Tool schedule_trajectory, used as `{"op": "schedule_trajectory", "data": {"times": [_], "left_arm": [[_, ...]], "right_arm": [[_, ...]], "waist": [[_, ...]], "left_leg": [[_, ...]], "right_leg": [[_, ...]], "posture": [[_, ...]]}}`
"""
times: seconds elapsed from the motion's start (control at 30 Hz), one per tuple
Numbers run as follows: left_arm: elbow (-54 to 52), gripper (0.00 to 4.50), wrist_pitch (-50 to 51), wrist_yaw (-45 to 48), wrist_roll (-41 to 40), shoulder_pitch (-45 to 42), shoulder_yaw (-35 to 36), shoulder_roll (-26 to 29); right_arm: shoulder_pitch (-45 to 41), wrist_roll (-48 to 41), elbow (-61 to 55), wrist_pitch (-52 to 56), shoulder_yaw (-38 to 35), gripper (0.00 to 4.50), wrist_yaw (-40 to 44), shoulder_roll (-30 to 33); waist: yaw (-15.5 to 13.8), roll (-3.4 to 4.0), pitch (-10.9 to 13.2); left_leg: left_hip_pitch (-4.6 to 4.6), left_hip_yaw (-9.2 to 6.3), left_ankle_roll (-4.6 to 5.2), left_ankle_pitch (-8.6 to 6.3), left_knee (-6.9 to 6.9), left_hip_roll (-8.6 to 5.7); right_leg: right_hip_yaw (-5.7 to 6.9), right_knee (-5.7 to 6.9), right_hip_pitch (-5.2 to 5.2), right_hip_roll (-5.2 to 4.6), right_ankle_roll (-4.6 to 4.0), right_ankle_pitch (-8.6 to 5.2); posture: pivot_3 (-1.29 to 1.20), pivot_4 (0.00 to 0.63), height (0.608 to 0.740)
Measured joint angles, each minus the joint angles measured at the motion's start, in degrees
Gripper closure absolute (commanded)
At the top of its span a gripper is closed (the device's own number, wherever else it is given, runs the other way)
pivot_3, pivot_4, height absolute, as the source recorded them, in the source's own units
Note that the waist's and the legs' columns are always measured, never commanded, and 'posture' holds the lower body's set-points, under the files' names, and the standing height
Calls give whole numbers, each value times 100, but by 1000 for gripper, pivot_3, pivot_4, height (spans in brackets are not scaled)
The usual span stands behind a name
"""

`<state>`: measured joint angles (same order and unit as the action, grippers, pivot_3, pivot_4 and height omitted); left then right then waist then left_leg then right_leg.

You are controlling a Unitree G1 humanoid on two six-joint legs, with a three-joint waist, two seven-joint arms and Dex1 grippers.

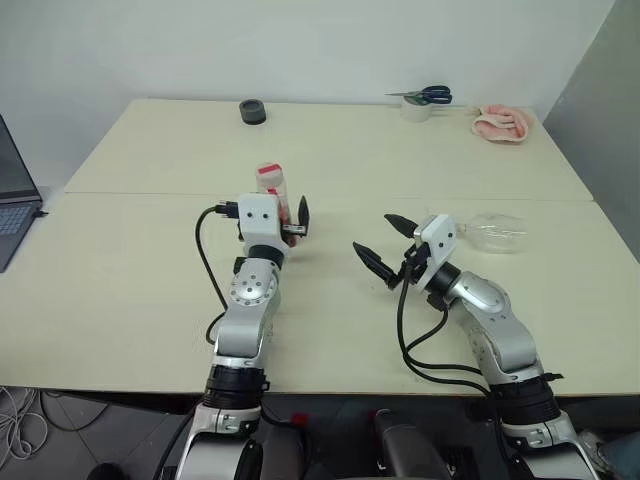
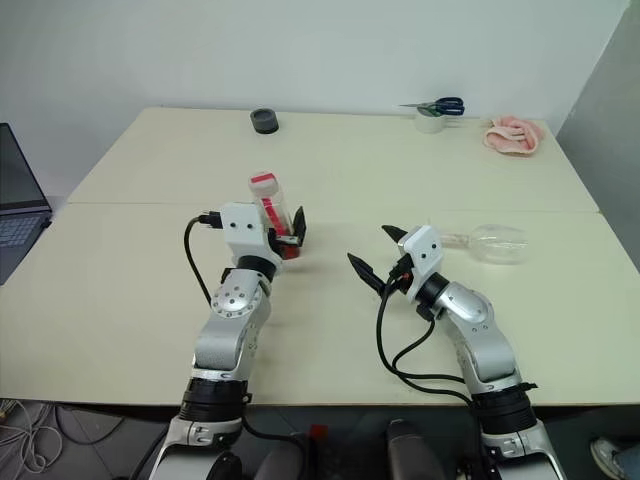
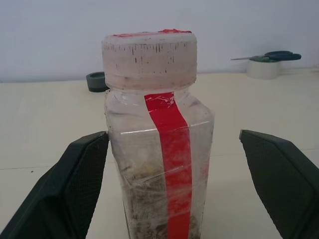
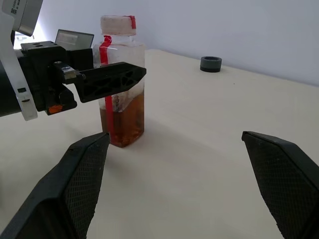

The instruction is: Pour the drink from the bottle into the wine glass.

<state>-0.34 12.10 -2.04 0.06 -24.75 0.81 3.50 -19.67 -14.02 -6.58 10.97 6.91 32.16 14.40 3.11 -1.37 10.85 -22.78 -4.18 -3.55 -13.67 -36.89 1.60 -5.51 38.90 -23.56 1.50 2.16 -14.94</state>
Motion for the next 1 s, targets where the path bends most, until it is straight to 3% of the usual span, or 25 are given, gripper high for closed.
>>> {"op": "schedule_trajectory", "data": {"times": [0.87, 1.0], "left_arm": [[1122, 25, -763, -887, 363, -715, 102, -355], [1225, 1190, -842, -930, 363, -729, 122, -373]], "right_arm": [[186, 203, -184, 127, 10, 0, 0, 96], [228, 207, -215, 187, 10, 0, 1, 124]], "waist": [[-10, -1, 0], [-9, 0, 0]], "left_leg": [[-2, -1, 0, 0, 0, -2], [-1, -1, 0, 0, 0, -2]], "right_leg": [[1, -1, 0, 0, 1, 0], [1, -1, 0, 0, 1, 0]], "posture": [[0, 150, 740], [0, 150, 740]]}}
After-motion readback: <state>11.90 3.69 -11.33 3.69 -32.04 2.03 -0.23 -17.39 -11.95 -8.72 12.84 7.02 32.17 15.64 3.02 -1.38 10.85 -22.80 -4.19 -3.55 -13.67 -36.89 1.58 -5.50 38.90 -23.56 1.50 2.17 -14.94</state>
